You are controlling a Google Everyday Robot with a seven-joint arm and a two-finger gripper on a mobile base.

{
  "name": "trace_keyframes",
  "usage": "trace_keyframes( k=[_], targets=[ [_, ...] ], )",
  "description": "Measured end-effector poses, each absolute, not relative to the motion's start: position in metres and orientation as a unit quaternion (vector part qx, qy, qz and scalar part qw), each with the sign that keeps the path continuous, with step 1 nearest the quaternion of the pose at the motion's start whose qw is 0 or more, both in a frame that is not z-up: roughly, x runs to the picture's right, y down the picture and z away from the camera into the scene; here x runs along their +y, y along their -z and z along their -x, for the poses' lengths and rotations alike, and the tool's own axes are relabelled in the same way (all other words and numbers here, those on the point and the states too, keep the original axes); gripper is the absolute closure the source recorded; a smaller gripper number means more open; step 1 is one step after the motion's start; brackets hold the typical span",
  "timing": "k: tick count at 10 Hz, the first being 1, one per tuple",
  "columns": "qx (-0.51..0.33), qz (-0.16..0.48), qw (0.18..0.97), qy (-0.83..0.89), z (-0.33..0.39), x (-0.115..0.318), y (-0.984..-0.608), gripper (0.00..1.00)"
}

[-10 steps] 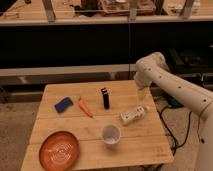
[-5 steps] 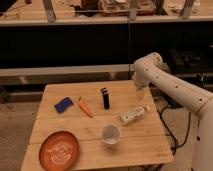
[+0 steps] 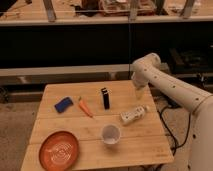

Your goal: Knock the eraser over

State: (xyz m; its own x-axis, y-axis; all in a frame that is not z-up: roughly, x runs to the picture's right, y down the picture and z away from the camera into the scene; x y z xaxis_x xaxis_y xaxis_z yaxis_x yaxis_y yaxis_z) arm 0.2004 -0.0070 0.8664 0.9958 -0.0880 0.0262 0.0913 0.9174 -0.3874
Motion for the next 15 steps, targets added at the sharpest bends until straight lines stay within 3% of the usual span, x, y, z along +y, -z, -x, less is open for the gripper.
trace_keyframes(
  k=[4,6,8,11,15],
  targets=[
    [-0.006,0.197,0.979,0.051,-0.194,-0.008,-0.877,0.2],
    [-0.005,0.197,0.979,0.05,-0.194,-0.008,-0.882,0.25],
    [-0.007,0.197,0.979,0.053,-0.191,-0.009,-0.89,0.42],
    [-0.009,0.197,0.979,0.058,-0.186,-0.009,-0.898,0.46],
    [-0.014,0.198,0.978,0.068,-0.178,-0.009,-0.906,0.8]
  ],
)
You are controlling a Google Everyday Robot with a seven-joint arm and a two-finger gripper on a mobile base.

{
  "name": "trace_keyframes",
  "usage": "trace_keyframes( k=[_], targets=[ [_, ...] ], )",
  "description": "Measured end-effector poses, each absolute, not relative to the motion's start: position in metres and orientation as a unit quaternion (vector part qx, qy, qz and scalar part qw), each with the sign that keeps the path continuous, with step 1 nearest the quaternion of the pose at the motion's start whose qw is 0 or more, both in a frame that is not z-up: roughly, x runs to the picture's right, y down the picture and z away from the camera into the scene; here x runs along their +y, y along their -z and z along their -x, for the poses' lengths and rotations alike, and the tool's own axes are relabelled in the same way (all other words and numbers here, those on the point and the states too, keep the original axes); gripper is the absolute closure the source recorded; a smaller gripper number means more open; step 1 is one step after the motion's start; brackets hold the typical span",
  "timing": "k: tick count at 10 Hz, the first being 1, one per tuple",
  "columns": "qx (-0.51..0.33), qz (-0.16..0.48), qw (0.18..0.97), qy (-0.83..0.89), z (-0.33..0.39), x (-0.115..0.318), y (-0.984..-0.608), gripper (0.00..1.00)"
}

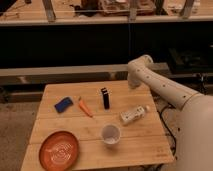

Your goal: Knock the eraser over

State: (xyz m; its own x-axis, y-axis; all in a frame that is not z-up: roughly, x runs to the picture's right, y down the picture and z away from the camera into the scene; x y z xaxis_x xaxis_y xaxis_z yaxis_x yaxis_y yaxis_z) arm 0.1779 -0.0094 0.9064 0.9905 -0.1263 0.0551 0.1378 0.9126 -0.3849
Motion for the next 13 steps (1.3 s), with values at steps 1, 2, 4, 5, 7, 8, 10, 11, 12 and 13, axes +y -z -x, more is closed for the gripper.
trace_keyframes(
  k=[1,2,4,5,7,8,10,11,12,13],
  targets=[
    [-0.015,0.198,0.978,0.069,-0.178,-0.009,-0.908,0.81],
    [-0.016,0.199,0.977,0.071,-0.177,-0.008,-0.911,0.81],
    [-0.019,0.199,0.977,0.076,-0.172,-0.006,-0.913,0.81],
    [-0.021,0.199,0.977,0.078,-0.166,-0.005,-0.914,0.81],
    [-0.026,0.2,0.976,0.085,-0.16,-0.003,-0.918,0.81],
    [-0.027,0.202,0.975,0.088,-0.158,-0.002,-0.919,0.81],
    [-0.033,0.203,0.974,0.095,-0.148,-0.001,-0.922,0.81],
    [-0.034,0.204,0.974,0.097,-0.147,0.001,-0.923,0.81],
    [-0.036,0.205,0.973,0.099,-0.144,0.002,-0.924,0.81],
    [-0.038,0.205,0.973,0.102,-0.142,0.003,-0.925,0.81]
  ],
)
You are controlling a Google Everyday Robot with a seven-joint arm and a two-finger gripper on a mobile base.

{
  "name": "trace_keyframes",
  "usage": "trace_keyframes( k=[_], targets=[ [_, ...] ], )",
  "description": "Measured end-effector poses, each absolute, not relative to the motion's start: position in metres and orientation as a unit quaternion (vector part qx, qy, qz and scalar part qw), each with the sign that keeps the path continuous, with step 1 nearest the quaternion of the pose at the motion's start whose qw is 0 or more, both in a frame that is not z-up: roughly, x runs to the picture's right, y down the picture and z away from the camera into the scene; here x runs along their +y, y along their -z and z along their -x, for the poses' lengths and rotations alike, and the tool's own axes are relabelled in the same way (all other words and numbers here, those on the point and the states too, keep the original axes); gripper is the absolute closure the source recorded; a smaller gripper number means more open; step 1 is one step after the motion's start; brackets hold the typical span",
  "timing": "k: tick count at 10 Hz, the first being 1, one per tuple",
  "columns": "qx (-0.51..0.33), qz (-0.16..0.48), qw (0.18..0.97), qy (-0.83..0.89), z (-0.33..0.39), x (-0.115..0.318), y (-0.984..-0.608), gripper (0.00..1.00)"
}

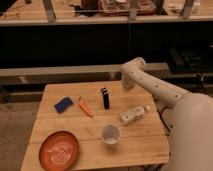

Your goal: Knock the eraser over

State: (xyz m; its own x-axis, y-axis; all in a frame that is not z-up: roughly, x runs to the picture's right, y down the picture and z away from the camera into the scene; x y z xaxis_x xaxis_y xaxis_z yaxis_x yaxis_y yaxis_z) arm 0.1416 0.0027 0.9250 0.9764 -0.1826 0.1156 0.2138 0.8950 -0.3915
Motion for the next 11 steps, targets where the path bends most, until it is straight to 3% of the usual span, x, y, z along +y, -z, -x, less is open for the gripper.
trace_keyframes(
  k=[11],
  targets=[
    [-0.073,0.221,0.961,0.149,-0.084,0.032,-0.917,0.81]
  ],
)
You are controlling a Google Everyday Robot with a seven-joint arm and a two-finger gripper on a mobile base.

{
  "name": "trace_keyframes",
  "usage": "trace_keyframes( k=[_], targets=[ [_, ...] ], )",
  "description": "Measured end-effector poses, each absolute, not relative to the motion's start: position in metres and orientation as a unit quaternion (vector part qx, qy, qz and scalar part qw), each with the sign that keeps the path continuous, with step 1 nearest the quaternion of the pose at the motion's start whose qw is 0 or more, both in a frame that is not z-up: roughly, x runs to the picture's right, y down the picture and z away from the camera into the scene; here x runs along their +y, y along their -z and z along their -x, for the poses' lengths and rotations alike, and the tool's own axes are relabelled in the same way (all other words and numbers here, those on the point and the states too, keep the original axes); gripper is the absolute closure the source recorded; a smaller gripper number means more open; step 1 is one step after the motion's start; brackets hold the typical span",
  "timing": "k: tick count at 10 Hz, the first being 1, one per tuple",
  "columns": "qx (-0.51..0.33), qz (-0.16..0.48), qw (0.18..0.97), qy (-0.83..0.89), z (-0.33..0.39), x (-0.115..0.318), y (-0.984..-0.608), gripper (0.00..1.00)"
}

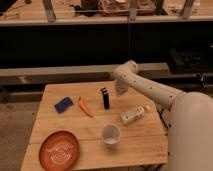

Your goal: Knock the eraser over

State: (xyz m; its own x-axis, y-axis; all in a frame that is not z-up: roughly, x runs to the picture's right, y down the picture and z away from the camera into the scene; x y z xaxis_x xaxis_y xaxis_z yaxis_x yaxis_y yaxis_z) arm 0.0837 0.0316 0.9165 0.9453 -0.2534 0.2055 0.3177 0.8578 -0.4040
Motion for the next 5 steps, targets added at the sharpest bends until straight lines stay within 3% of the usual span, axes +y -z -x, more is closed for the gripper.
trace_keyframes(
  k=[5],
  targets=[
    [-0.087,0.224,0.955,0.174,-0.067,0.043,-0.908,0.81]
  ],
)
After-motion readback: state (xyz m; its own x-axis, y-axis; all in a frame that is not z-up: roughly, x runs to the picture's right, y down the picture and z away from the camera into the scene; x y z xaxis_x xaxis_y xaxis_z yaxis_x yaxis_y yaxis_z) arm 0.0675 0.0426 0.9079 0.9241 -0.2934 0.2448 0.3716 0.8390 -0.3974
